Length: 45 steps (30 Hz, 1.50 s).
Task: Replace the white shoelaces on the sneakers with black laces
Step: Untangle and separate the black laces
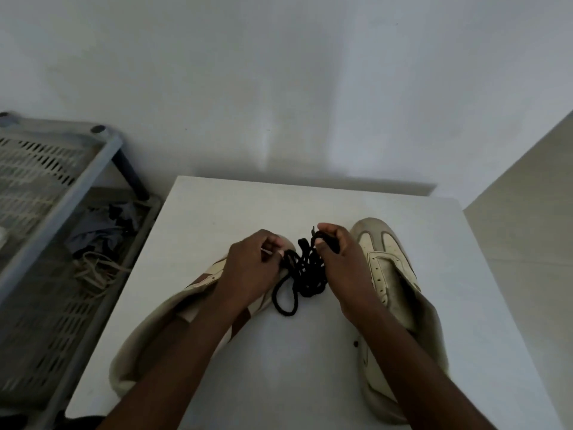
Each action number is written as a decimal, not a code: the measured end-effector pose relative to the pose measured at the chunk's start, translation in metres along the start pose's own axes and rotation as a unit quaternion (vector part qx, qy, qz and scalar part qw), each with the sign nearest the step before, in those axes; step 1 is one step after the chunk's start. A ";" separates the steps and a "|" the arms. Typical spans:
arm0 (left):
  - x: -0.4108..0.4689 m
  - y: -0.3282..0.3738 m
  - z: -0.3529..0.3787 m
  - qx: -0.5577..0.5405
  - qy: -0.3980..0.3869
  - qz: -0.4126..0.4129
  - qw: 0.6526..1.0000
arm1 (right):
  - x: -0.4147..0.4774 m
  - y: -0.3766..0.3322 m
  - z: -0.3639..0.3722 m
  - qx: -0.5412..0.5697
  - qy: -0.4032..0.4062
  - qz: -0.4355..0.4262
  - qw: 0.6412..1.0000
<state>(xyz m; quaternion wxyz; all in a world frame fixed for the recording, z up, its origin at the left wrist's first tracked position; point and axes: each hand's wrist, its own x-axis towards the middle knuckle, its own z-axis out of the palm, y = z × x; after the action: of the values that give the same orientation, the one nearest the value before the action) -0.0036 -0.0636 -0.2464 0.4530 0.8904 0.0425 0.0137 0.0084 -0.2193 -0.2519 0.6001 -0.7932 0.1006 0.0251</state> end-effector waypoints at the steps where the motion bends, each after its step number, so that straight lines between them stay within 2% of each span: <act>1: 0.001 0.000 0.001 -0.006 0.007 -0.003 1.000 | 0.001 -0.001 -0.004 -0.019 -0.003 -0.009 1.000; 5: 0.000 -0.003 0.007 0.004 0.018 0.013 1.000 | 0.004 0.000 -0.021 -0.080 0.031 -0.051 0.995; 7: 0.000 -0.006 0.010 0.025 -0.001 0.033 0.999 | 0.005 0.001 -0.025 -0.140 0.035 -0.073 0.987; 8: 0.000 -0.008 0.011 0.043 -0.017 0.053 0.998 | 0.005 0.002 -0.023 -0.183 0.014 -0.085 0.979; 10: -0.002 -0.009 0.015 0.103 -0.047 0.094 0.989 | 0.001 0.007 -0.017 -0.278 -0.089 -0.094 0.952; 12: -0.005 -0.007 0.018 0.156 -0.044 0.120 0.979 | -0.002 0.013 -0.009 -0.381 -0.193 -0.104 0.898; 13: -0.005 -0.006 0.019 0.170 -0.041 0.130 0.976 | -0.003 0.013 -0.007 -0.415 -0.215 -0.106 0.878; 14: -0.006 -0.006 0.020 0.171 -0.037 0.140 0.975 | -0.002 0.012 -0.006 -0.426 -0.211 -0.111 0.873; 16: -0.007 -0.006 0.020 0.141 -0.035 0.140 0.979 | 0.000 0.006 -0.008 -0.371 -0.146 -0.127 0.908; 18: -0.005 -0.006 0.021 0.071 -0.006 0.119 0.990 | 0.001 -0.003 -0.015 -0.254 -0.050 -0.135 0.956; 19: -0.004 -0.006 0.020 0.034 0.018 0.098 0.994 | 0.001 -0.008 -0.018 -0.203 -0.011 -0.145 0.968; 22: -0.001 -0.001 0.015 -0.033 0.085 0.030 0.995 | -0.001 -0.018 -0.023 -0.109 0.074 -0.173 0.976; 24: -0.001 0.003 0.012 -0.087 0.118 -0.018 0.989 | 0.001 -0.016 -0.024 -0.079 0.101 -0.172 0.977; 29: 0.002 0.005 0.004 -0.254 0.160 -0.108 0.948 | 0.005 -0.015 -0.031 0.006 0.182 -0.173 0.968; 31: 0.003 0.009 0.002 -0.312 0.129 -0.101 0.936 | 0.004 -0.017 -0.030 -0.002 0.151 -0.202 0.968; 33: 0.001 0.016 0.001 -0.355 0.071 -0.081 0.929 | -0.001 -0.014 -0.022 -0.080 0.017 -0.212 0.974; 35: -0.001 0.020 0.001 -0.372 0.015 -0.050 0.927 | -0.006 -0.005 -0.010 -0.192 -0.137 -0.207 0.949; 36: -0.001 0.020 0.000 -0.376 -0.003 -0.033 0.926 | -0.007 -0.001 -0.007 -0.217 -0.166 -0.219 0.937; 37: 0.000 0.019 -0.002 -0.381 -0.011 -0.024 0.924 | -0.007 -0.001 -0.005 -0.222 -0.151 -0.239 0.933; 39: 0.003 0.018 -0.009 -0.412 -0.001 -0.024 0.911 | -0.006 -0.005 -0.008 -0.186 -0.065 -0.251 0.948; 42: 0.009 0.017 -0.020 -0.519 0.020 -0.058 0.852 | 0.000 -0.017 -0.021 -0.060 0.057 -0.199 0.976; 43: 0.010 0.017 -0.023 -0.548 0.018 -0.068 0.833 | 0.002 -0.020 -0.024 -0.033 0.064 -0.191 0.979; 45: 0.010 0.020 -0.026 -0.570 0.007 -0.075 0.818 | 0.000 -0.025 -0.026 -0.015 -0.012 -0.171 0.985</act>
<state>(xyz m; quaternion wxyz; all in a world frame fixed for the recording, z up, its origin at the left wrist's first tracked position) 0.0061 -0.0529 -0.2151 0.8791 0.4667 0.0968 0.0077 0.0111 -0.2372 -0.2211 0.5845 -0.8074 -0.0440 -0.0671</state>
